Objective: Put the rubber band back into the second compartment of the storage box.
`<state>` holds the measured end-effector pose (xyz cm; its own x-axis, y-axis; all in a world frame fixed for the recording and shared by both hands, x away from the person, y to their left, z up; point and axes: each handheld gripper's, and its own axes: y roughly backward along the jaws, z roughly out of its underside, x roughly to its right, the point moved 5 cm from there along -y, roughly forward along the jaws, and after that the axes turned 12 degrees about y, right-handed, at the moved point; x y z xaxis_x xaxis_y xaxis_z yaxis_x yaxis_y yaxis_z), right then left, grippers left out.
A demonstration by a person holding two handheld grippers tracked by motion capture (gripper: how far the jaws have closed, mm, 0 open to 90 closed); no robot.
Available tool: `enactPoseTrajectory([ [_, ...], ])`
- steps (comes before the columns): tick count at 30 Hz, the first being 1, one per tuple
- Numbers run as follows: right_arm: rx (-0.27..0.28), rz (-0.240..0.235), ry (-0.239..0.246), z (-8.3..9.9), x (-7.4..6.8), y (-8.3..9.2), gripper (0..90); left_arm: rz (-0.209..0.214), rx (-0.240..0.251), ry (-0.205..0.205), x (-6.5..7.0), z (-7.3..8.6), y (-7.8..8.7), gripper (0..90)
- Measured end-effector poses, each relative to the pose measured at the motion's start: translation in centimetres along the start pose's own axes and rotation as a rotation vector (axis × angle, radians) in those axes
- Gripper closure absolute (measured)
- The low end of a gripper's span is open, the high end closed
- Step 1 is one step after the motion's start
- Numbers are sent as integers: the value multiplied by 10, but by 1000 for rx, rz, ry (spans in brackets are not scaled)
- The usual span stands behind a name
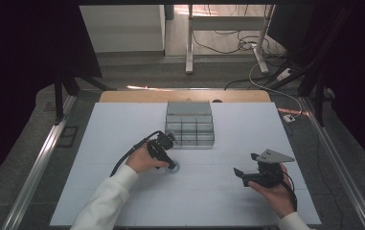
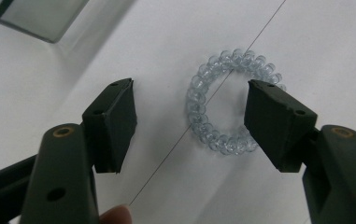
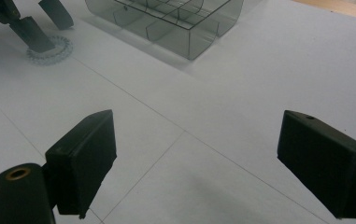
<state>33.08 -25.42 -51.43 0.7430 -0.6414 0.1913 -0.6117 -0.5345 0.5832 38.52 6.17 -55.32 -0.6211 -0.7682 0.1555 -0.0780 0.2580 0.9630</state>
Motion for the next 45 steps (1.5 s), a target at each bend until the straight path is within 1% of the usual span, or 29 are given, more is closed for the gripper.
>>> enactPoseTrajectory([
  [2, 0, 1, 0, 0, 0, 0, 126, -29, 5, -11, 2, 0, -1, 363],
  [3, 0, 0, 1, 0, 0, 0, 126, -55, 9, -21, 4, 1, -1, 390],
  [4, 0, 0, 1, 0, 0, 0, 126, -55, 9, -21, 4, 1, -1, 414],
  [5, 0, 0, 2, 0, 0, 0, 126, -53, 11, -28, 6, 1, 0, 414],
  [6, -1, 1, 4, 0, 0, 0, 126, -52, 11, -36, 7, 1, 0, 493],
  [7, -1, 1, 4, 0, 0, 0, 126, -49, 12, -46, 9, 2, 0, 493],
  [8, -1, 1, 4, 0, 0, 0, 126, -44, 14, -50, 10, 2, 0, 573],
  [9, -1, 1, 4, 0, 0, 0, 126, -39, 13, -55, 11, 2, 1, 573],
  [10, -1, 1, 4, 0, 0, 0, 126, -34, 15, -58, 11, 2, 1, 650],
  [11, -1, 1, 4, 0, 0, 0, 126, -34, 15, -58, 11, 2, 1, 701],
  [12, -1, 1, 4, 0, 0, 0, 126, -30, 16, -59, 11, 2, 1, 701],
  [14, 0, 1, 4, 0, 0, 0, 126, -16, 16, -68, 10, 2, 1, 797],
  [22, 1, 3, 4, 0, 0, 0, 126, -9, 23, -71, 11, 2, 3, 817],
  [28, 1, 3, 4, 0, 1, 0, 126, 11, 49, -76, 13, 2, 12, 819],
  [31, 0, 4, 4, 0, 1, 0, 126, 15, 64, -81, 14, 2, 19, 819],
  [32, 1, 4, 4, 0, 1, 0, 126, 20, 79, -72, 15, 1, 22, 819],
  [33, 1, 5, 5, 0, 1, 0, 126, 28, 97, -71, 15, 1, 30, 819],
  [34, 1, 5, 4, 0, 1, 0, 126, 28, 97, -71, 15, 1, 30, 819],
  [35, 1, 6, 4, 0, 1, 0, 126, 42, 120, -68, 14, 2, 39, 818],
  [36, 1, 6, 4, 0, 1, 0, 126, 42, 120, -68, 14, 2, 39, 818],
  [38, 0, 6, 4, 0, 1, 0, 126, 45, 138, -64, 14, 2, 46, 818],
  [39, 1, 5, 5, 0, 0, 0, 126, 52, 155, -65, 14, 2, 54, 819],
  [40, 1, 5, 5, 0, 0, 0, 126, 52, 155, -65, 14, 2, 54, 819],
  [42, 1, 4, 5, 0, 0, 0, 126, 61, 171, -65, 14, 3, 60, 819],
  [43, 1, 5, 4, 0, 0, 0, 126, 75, 187, -63, 13, 3, 67, 819],
  [44, 1, 5, 4, 0, 0, 0, 126, 75, 187, -63, 13, 3, 67, 819],
  [45, 1, 5, 4, 0, 0, 0, 126, 72, 195, -63, 12, 4, 72, 819],
])
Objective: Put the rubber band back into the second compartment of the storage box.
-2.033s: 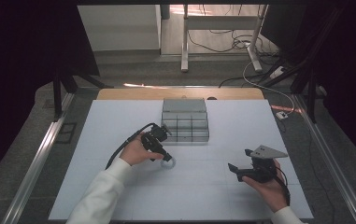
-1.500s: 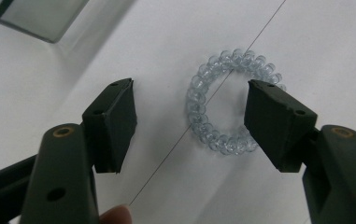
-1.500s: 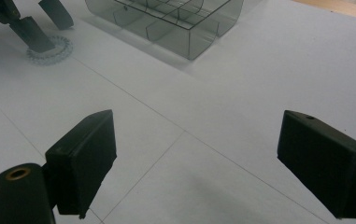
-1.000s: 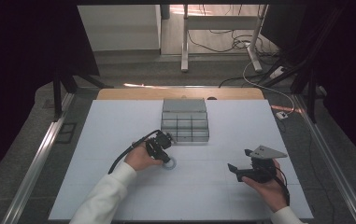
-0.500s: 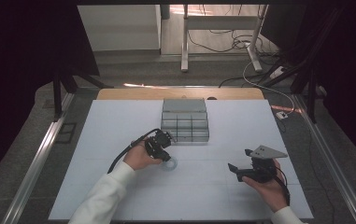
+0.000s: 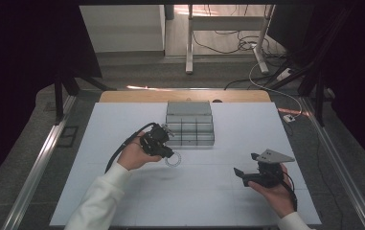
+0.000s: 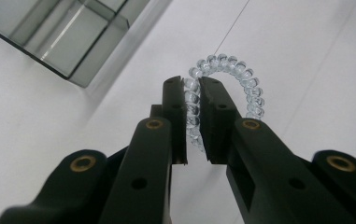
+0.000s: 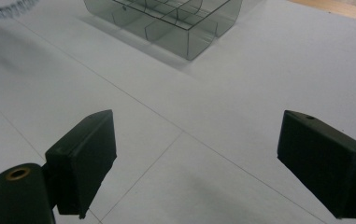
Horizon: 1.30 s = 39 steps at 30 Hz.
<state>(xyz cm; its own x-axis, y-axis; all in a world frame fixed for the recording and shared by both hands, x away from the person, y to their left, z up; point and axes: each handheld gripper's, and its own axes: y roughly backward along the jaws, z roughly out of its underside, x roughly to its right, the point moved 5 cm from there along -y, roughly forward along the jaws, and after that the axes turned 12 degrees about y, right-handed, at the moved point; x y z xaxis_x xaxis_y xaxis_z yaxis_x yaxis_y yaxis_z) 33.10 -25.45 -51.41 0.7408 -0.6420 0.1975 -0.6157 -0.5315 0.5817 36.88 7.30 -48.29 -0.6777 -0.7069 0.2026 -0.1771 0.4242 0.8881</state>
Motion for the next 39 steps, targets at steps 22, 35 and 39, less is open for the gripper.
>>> enactPoseTrajectory([
  [22, 8, -4, 0, 0, 2, 1, 125, 5, 118, 32, -6, 0, 50, 818],
  [35, 8, -1, -9, 1, 3, 2, 125, 9, 95, 39, -8, -5, 44, 819],
  [39, 5, 0, -8, 1, 3, 1, 126, 9, 71, 49, -16, -14, 37, 818],
])
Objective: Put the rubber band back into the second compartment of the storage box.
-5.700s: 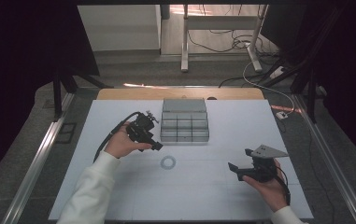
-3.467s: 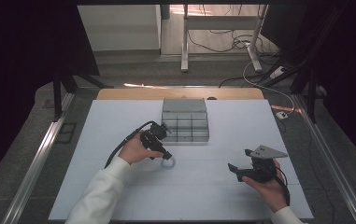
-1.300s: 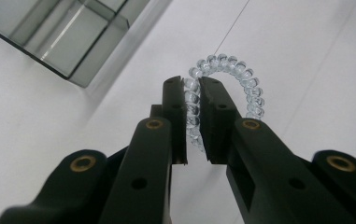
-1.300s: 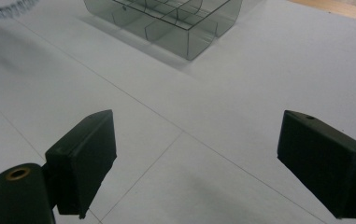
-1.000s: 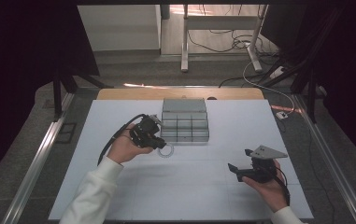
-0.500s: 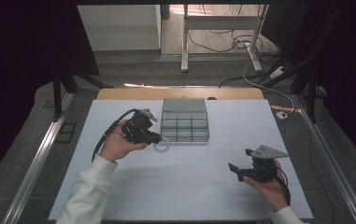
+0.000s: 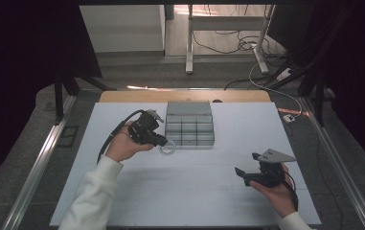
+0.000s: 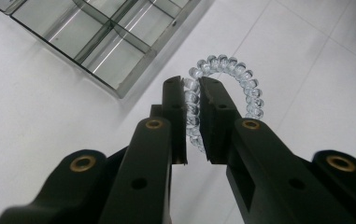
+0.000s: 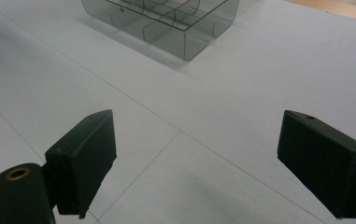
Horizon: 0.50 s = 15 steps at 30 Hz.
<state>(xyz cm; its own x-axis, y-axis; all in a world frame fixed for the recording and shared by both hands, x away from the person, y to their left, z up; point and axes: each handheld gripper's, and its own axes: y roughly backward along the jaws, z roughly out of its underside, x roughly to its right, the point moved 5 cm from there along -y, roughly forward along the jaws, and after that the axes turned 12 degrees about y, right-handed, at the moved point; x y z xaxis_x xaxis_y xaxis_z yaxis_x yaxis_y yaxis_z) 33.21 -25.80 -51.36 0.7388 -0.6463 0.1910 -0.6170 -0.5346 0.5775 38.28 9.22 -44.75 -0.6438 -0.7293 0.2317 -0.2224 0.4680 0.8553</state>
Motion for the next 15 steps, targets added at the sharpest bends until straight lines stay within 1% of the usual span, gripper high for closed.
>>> enactPoseTrajectory([
  [1, 1, -1, -1, 0, 0, 0, 125, -5, -10, -5, -2, -2, -1, 818],
  [4, 2, 0, 0, 0, 0, 0, 125, -18, -21, -1, -6, -14, -4, 818],
  [7, 4, -2, -2, 0, 1, 0, 126, -31, -13, 16, -11, -26, -7, 819],
  [11, 9, -3, -6, 1, 2, 1, 126, -21, -5, 31, -16, -44, -13, 818],
  [15, 13, -5, -12, 1, 3, 2, 126, -28, -17, 45, -21, -58, -22, 818],
])
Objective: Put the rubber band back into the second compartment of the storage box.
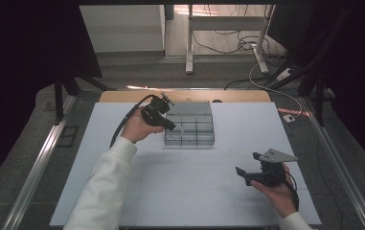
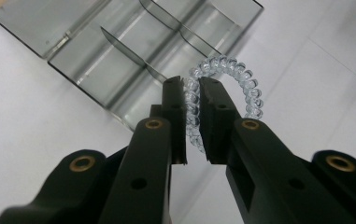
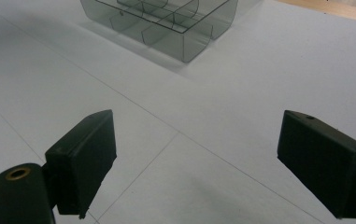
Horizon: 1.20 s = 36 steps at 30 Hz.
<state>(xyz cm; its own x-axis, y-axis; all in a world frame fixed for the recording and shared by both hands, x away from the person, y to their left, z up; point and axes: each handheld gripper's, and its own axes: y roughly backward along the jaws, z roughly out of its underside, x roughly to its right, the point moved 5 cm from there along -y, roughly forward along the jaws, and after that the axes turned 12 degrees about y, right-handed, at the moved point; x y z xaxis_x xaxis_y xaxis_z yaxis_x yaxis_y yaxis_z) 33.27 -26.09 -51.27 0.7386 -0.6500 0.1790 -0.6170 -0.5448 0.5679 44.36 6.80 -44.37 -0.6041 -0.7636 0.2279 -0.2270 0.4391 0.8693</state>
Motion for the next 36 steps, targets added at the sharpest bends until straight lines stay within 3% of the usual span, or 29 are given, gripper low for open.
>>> enactPoseTrajectory([
  [18, 9, -1, -10, 0, 4, 0, 126, -15, -2, 88, -24, -61, -30, 818],
  [25, 8, 0, -11, 1, 5, 0, 126, -15, 3, 162, -38, -79, -47, 819],
  [32, 8, 6, -21, 3, 7, 1, 126, -20, 3, 190, -44, -86, -57, 819],
  [36, 8, 5, -18, 3, 6, 1, 126, -21, -4, 172, -42, -84, -58, 818],
])
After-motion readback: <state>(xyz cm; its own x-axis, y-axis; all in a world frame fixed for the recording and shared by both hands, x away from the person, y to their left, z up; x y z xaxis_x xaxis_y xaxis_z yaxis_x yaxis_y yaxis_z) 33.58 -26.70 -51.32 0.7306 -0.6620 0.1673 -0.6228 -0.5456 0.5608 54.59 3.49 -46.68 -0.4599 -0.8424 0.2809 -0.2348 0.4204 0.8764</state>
